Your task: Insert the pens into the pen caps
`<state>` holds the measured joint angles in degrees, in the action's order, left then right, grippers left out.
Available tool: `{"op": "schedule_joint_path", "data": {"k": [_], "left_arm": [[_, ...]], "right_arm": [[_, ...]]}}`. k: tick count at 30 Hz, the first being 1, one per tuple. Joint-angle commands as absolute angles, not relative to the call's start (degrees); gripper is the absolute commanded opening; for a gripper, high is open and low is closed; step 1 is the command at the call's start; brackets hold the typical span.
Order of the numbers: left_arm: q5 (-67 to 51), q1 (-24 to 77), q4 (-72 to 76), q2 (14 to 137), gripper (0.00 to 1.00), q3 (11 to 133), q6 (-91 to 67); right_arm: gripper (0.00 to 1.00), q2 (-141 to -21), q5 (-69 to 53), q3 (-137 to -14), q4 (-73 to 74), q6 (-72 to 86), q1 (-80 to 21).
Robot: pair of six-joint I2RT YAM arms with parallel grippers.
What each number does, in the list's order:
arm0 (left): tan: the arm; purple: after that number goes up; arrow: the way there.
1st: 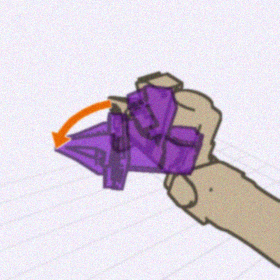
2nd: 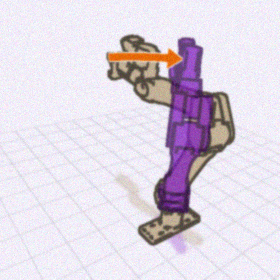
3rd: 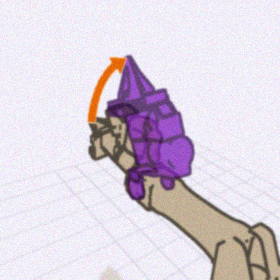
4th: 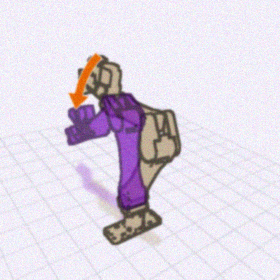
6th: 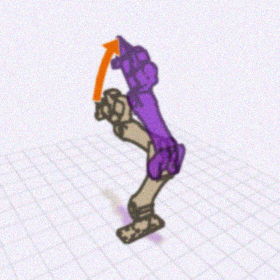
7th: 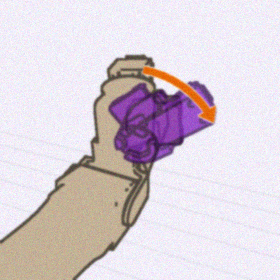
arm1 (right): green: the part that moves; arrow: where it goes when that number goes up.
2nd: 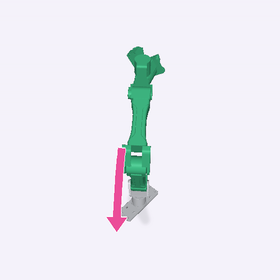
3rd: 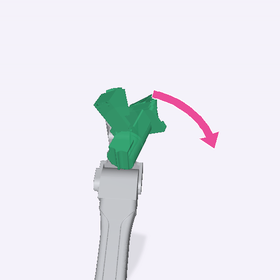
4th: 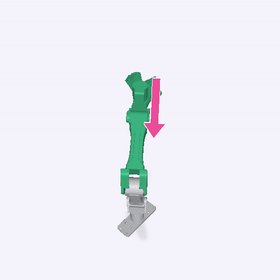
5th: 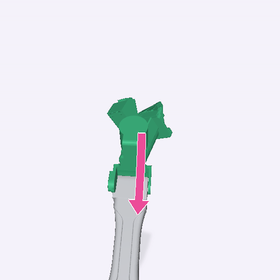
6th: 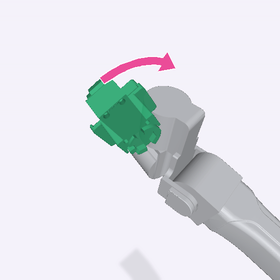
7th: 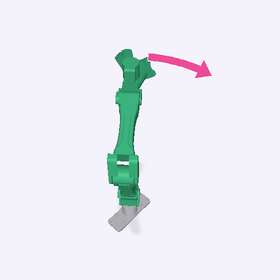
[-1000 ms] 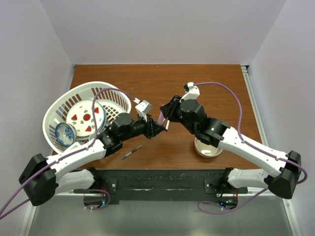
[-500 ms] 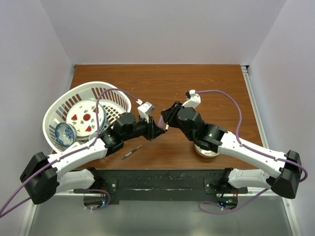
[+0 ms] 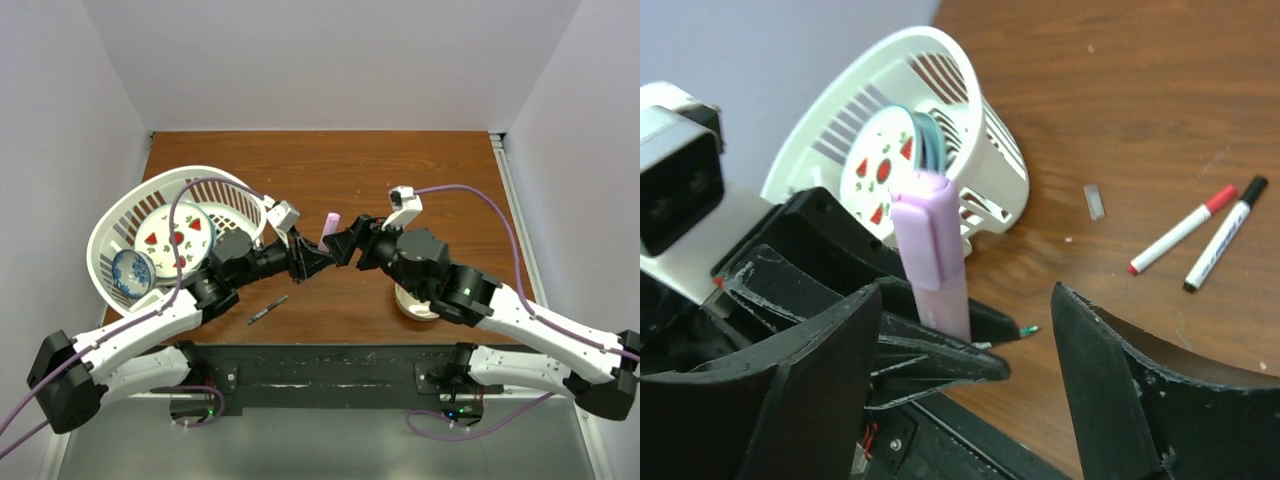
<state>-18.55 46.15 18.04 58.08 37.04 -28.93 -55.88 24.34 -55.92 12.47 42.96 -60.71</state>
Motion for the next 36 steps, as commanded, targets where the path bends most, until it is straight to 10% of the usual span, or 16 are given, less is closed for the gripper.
{"op": "schedule_joint_path", "data": {"k": [1,26,29,34,36], "left_arm": [[-26.0,46.1,20.8,53.8,0.00,35.0,-29.3],[-41.7,46.0,37.7,52.1,0.00,30.6,-38.2],[-41.9,46.1,38.4,52.6,0.00,30.7,-38.4],[-41.4,46.0,38.6,53.7,0.00,31.9,-37.6],[-40.8,46.1,39.1,54.2,0.00,32.9,-37.4]], "right_arm": [[0.78,-52.4,18.0,-59.3,12.7,32.5,-60.9],[0.55,-50.1,0.2,-61.0,8.4,29.3,-60.9],[0.45,-50.5,-1.1,-60.6,8.1,29.6,-60.9],[0.00,-51.6,-5.0,-58.4,6.6,31.0,-60.9],[0.00,-52.8,-7.5,-56.5,5.8,32.3,-60.9]]}}
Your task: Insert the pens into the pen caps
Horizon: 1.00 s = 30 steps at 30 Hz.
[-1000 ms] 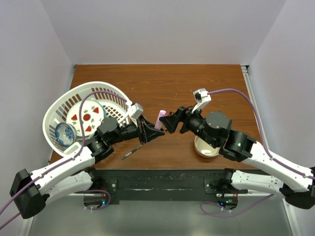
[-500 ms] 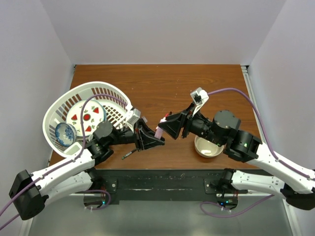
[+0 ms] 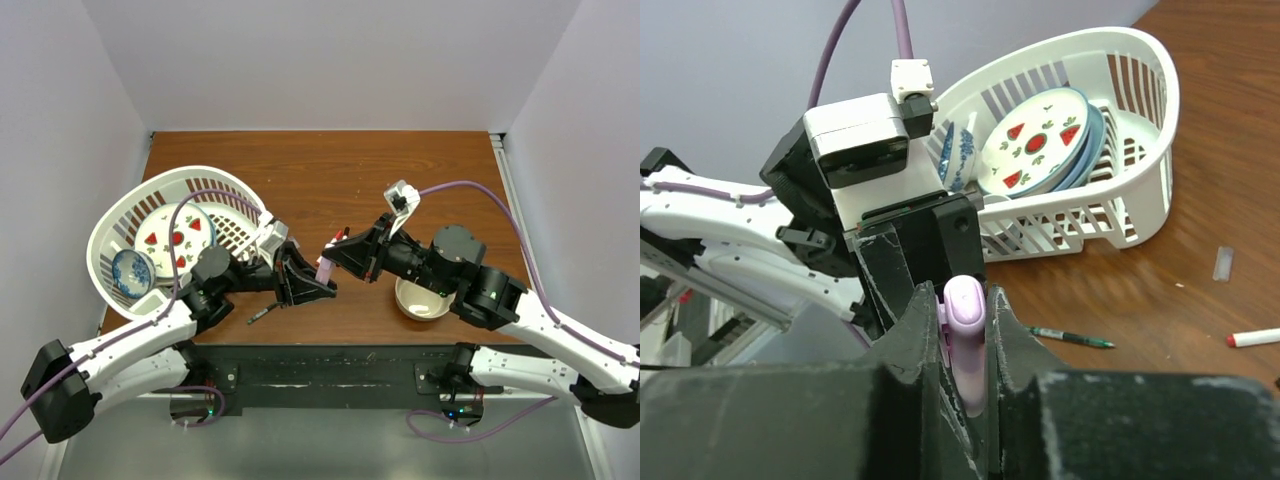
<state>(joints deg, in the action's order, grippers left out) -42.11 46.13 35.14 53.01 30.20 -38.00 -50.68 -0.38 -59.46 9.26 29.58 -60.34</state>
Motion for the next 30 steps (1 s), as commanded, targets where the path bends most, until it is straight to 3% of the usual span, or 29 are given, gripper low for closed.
{"op": "schedule_joint_path", "data": {"k": [1,16,30], "left_arm": [[-40.6,45.9,40.2,54.8,0.00,33.1,-37.5],[-47.9,36.4,56.9,62.3,0.00,38.1,-49.1],[-49.1,30.8,49.9,67.3,0.00,46.2,-49.2]], "right_arm": [[0.00,-53.2,-8.1,-55.8,5.7,32.9,-60.9],[0.00,-49.8,-16.3,-42.6,6.2,34.7,-60.9],[0.00,-53.4,-19.4,-36.6,3.3,36.4,-62.6]]}}
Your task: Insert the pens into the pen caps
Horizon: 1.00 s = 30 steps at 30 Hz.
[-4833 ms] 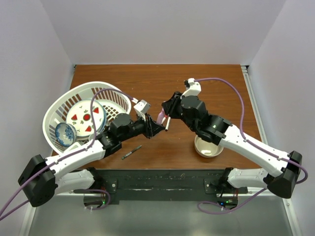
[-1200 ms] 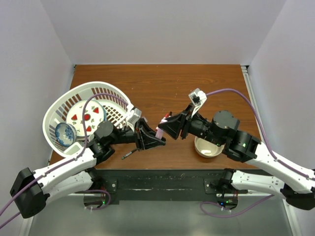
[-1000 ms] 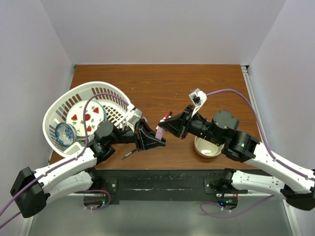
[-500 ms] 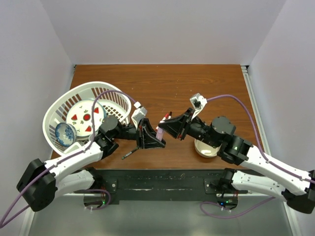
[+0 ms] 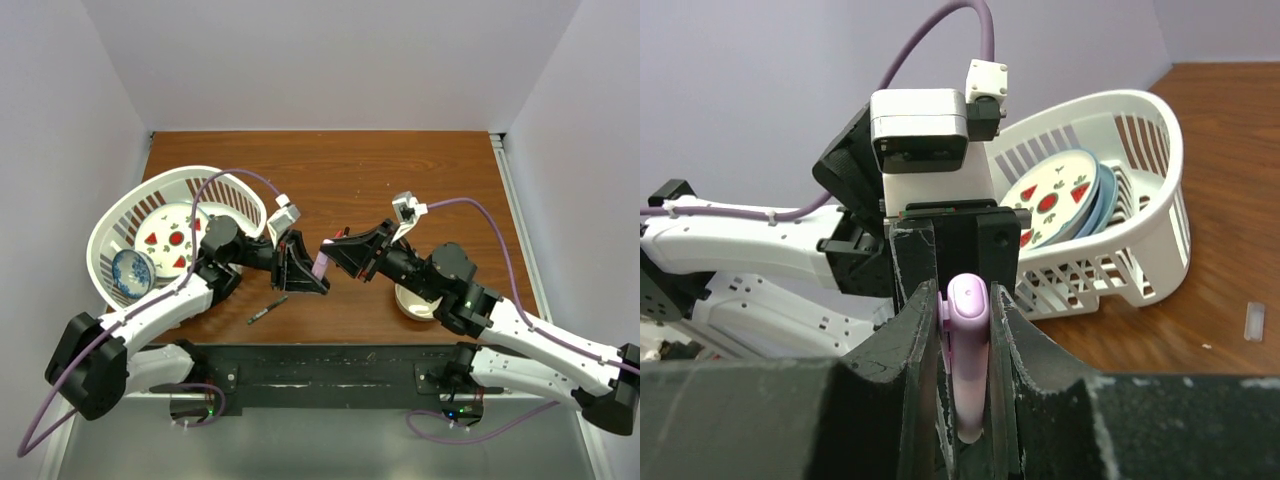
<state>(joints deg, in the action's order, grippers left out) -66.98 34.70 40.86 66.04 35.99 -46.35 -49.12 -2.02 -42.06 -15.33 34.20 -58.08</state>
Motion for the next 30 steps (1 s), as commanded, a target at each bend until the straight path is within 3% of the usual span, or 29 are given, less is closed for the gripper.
{"op": "schedule_joint_path", "data": {"k": [1,8,10,12,15,16,19,24,30], "left_arm": [[-49.0,30.8,50.4,67.7,0.00,46.5,-49.4],[-47.2,31.1,43.6,68.7,0.00,44.3,-45.7],[-48.2,31.1,46.5,68.6,0.00,41.7,-47.5],[-49.5,31.1,49.8,68.0,0.00,40.3,-49.4],[-50.9,31.4,51.2,67.2,0.00,38.9,-50.2],[-51.2,31.4,51.2,66.8,0.00,38.4,-50.2],[-52.6,31.6,52.6,65.7,0.00,37.4,-50.9],[-54.4,32.2,54.8,65.0,0.00,36.7,-52.2],[-56.2,32.3,57.6,63.6,0.00,34.5,-53.3]], "right_arm": [[0.00,-53.3,-18.6,-37.3,3.9,36.5,-62.6],[0.00,-52.3,1.5,-52.5,15.2,35.7,-62.6],[0.04,-53.1,4.7,-55.7,15.5,33.3,-62.6],[0.16,-53.9,4.8,-57.0,14.7,31.0,-62.6],[0.43,-55.7,4.8,-58.6,13.2,30.0,-62.5],[0.47,-55.8,5.1,-58.6,12.6,30.0,-62.5],[0.49,-56.5,6.3,-58.6,10.6,29.5,-62.5],[0.42,-57.7,7.9,-58.0,5.3,29.3,-62.5],[0.57,-57.8,13.3,-56.4,0.6,30.7,-62.5]]}}
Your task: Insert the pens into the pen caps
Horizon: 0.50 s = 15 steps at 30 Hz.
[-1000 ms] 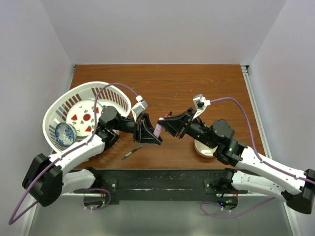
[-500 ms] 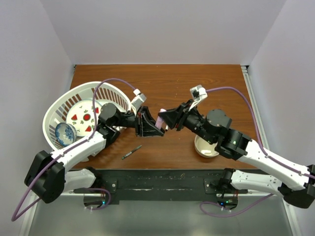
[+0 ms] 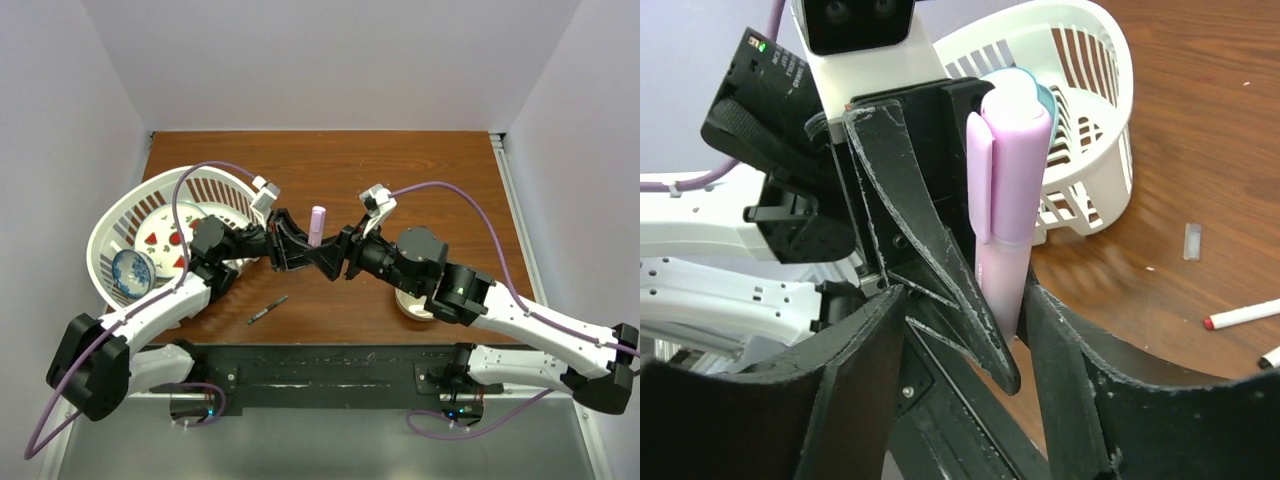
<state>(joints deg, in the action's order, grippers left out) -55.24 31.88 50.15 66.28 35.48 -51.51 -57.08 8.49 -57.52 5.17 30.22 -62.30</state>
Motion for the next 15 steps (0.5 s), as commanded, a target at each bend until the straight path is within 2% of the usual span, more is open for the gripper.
{"op": "schedule_joint_path", "data": {"k": [1,7,11,12,14,15], "left_arm": [[-56.7,32.4,58.0,63.5,0.00,34.0,-53.7],[-59.0,32.5,63.4,63.1,0.00,32.5,-56.8],[-59.3,32.7,63.4,63.2,0.00,32.1,-57.0],[-59.4,32.6,63.4,63.2,0.00,31.8,-57.0],[-59.3,32.7,63.4,63.5,0.00,31.7,-57.2],[-59.2,32.7,63.2,63.4,0.00,31.6,-57.1]], "right_arm": [[0.57,-57.9,14.1,-56.3,0.4,30.8,-62.5],[0.59,-58.9,18.2,-56.3,-2.7,30.4,-62.5],[0.53,-60.2,17.1,-57.1,-4.0,29.6,-62.6],[0.39,-60.5,16.7,-57.3,-4.4,29.5,-62.5],[0.23,-61.0,15.0,-57.6,-4.6,29.2,-62.6],[0.09,-61.1,14.5,-57.6,-4.5,29.2,-62.6]]}}
